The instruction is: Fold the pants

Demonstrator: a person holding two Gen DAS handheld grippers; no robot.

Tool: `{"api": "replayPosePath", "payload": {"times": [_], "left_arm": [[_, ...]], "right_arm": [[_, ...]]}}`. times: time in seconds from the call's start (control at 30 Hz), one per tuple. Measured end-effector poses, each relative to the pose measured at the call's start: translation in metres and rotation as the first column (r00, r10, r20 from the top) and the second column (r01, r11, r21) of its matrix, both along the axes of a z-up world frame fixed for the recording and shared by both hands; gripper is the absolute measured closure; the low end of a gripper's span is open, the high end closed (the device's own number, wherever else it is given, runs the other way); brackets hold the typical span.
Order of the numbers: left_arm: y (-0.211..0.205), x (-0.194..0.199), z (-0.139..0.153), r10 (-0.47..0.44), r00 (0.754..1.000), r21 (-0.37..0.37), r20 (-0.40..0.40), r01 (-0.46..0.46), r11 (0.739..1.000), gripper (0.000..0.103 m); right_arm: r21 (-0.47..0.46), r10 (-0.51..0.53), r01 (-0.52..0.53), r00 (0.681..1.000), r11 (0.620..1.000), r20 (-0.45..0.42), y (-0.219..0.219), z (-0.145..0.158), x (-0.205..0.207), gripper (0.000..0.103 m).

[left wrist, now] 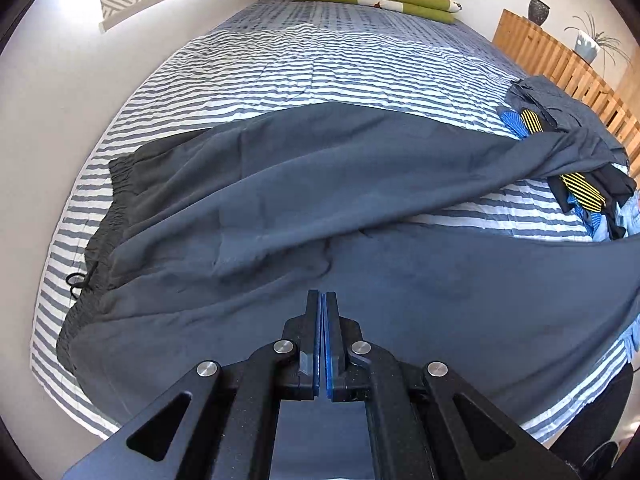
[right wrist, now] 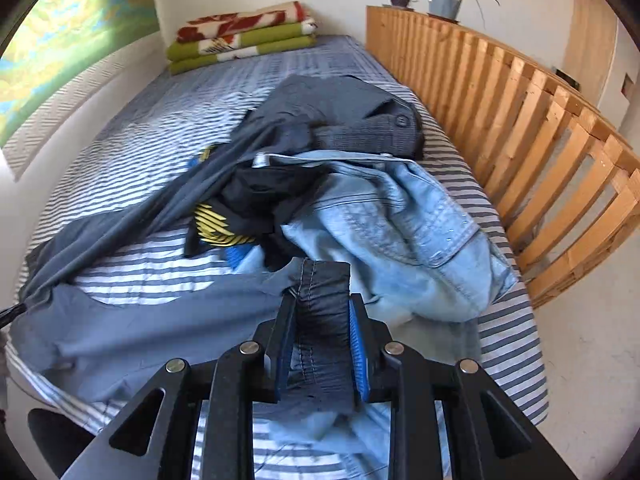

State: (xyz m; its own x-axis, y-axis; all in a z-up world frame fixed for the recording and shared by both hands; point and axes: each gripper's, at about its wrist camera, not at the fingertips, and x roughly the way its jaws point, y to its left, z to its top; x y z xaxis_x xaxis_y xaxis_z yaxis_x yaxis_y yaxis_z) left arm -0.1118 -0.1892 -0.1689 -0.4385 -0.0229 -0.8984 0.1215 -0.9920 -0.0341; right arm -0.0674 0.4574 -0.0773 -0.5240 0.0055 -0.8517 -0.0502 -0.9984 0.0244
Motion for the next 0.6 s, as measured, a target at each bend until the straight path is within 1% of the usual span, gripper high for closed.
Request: {"api": "replayPosePath", "payload": {"times": [0.03, 0.07, 0.13, 0.17, 0.23, 0.3, 0.37, 0.4, 0.47, 0.5, 0.57, 0.6], "left_arm": [[0.005, -0.002, 0.0, -0.014, 1.0, 0.006, -0.001, 0.014, 1.0, 0.103], [0.011, -0.002, 0.0, -0.033, 0.999, 0.009, -0.001, 0.033, 0.999, 0.103], [0.021, -0.001, -0.001, -0.069, 0.998, 0.003, 0.005, 0.069, 0.998, 0.103], [0.025, 0.0, -0.002, -0.082, 0.997, -0.003, 0.009, 0.082, 0.997, 0.103], [0.031, 0.002, -0.002, -0.106, 0.994, 0.006, 0.016, 0.106, 0.994, 0.103], [0.041, 0.002, -0.004, -0.132, 0.991, 0.015, 0.019, 0.132, 0.991, 0.103], [0.051, 0.001, -0.007, -0.156, 0.987, 0.01, 0.023, 0.156, 0.988, 0.103], [0.055, 0.0, -0.008, -0.168, 0.985, 0.012, 0.028, 0.168, 0.986, 0.103], [0.067, -0.001, -0.01, -0.179, 0.983, 0.006, 0.03, 0.179, 0.984, 0.103], [0.071, -0.002, -0.01, -0.182, 0.983, 0.006, 0.03, 0.182, 0.983, 0.103], [0.076, -0.004, -0.01, -0.186, 0.982, 0.012, 0.029, 0.186, 0.983, 0.103], [0.078, -0.004, -0.01, -0.184, 0.982, 0.01, 0.029, 0.184, 0.983, 0.103]], "right_arm": [[0.004, -0.005, 0.005, 0.999, 1.0, 0.043, 0.007, -0.013, -0.014, 0.076], [0.014, -0.003, 0.002, 0.997, 1.0, 0.076, 0.012, -0.026, -0.024, 0.076], [0.067, -0.043, 0.036, 0.994, 0.997, 0.102, 0.02, -0.043, -0.03, 0.075], [0.049, -0.034, 0.029, 0.993, 0.998, 0.113, 0.023, -0.048, -0.029, 0.074], [-0.017, -0.011, 0.013, 0.992, 1.0, 0.126, 0.028, -0.051, -0.018, 0.069], [-0.024, 0.012, -0.009, 0.991, 1.0, 0.132, 0.025, -0.052, -0.005, 0.068], [-0.046, 0.027, -0.02, 0.989, 0.999, 0.144, 0.022, -0.055, 0.012, 0.067], [-0.07, 0.034, -0.024, 0.988, 0.997, 0.152, 0.021, -0.058, 0.019, 0.065], [-0.1, 0.049, -0.033, 0.985, 0.994, 0.163, 0.018, -0.063, 0.027, 0.058], [-0.098, 0.047, -0.031, 0.984, 0.995, 0.169, 0.017, -0.068, 0.029, 0.052], [-0.096, 0.024, -0.007, 0.984, 0.995, 0.177, 0.019, -0.078, 0.029, 0.05], [-0.116, 0.009, 0.013, 0.983, 0.993, 0.185, 0.022, -0.084, 0.026, 0.05]]}}
